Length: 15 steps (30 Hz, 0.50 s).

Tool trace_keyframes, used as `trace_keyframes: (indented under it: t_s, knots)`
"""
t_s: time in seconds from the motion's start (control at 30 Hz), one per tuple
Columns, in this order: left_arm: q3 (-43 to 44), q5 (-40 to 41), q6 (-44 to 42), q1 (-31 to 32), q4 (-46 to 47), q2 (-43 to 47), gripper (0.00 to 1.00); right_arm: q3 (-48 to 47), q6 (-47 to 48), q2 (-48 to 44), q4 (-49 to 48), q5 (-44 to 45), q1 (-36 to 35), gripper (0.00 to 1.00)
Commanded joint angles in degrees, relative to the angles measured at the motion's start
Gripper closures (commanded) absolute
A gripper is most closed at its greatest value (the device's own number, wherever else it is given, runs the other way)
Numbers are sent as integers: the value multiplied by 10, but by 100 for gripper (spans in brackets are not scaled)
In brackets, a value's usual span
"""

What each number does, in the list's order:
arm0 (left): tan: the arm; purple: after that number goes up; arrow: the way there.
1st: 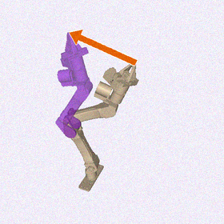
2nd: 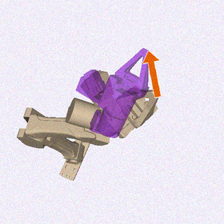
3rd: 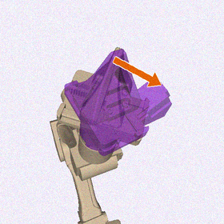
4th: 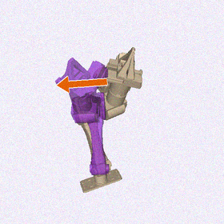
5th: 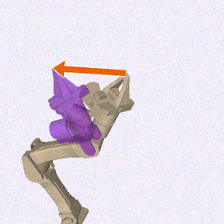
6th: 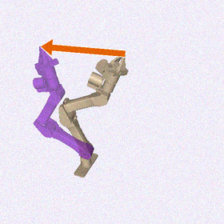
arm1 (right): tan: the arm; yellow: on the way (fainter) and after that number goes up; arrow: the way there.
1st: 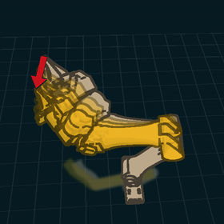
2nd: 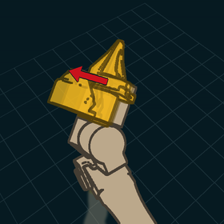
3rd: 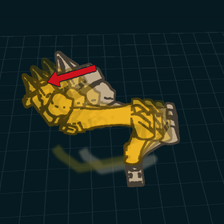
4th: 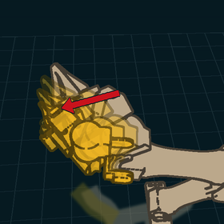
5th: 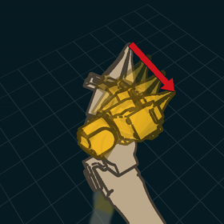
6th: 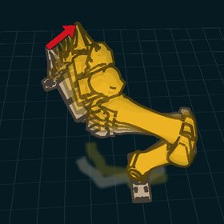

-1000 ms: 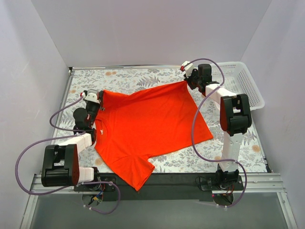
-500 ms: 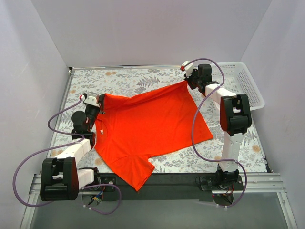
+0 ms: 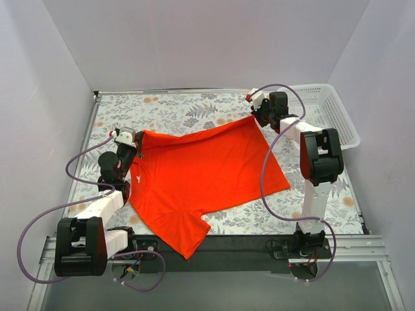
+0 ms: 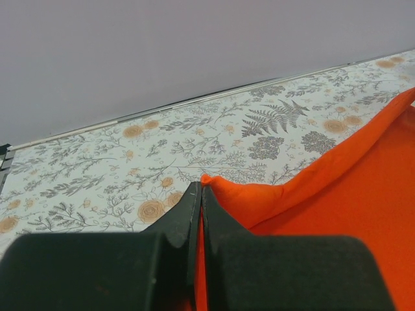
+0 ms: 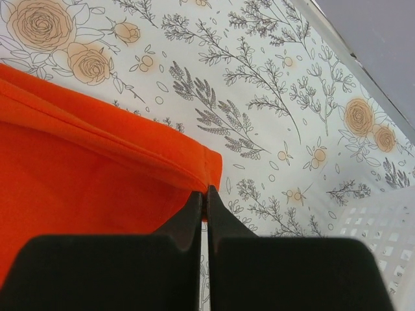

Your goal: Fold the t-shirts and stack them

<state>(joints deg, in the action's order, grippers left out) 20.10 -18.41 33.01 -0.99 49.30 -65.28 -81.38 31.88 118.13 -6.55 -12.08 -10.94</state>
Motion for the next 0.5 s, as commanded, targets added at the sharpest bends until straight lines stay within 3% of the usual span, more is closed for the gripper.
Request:
trace_keyframes:
  t_s: [0.0,0.47]
  knots:
    - [-5,1,-3,2,-12,24,100,8,9,-40,-21,5,2,99]
    - [-14,0,-2,2,-47,59,100,47,13,-62,-22,6,2,98]
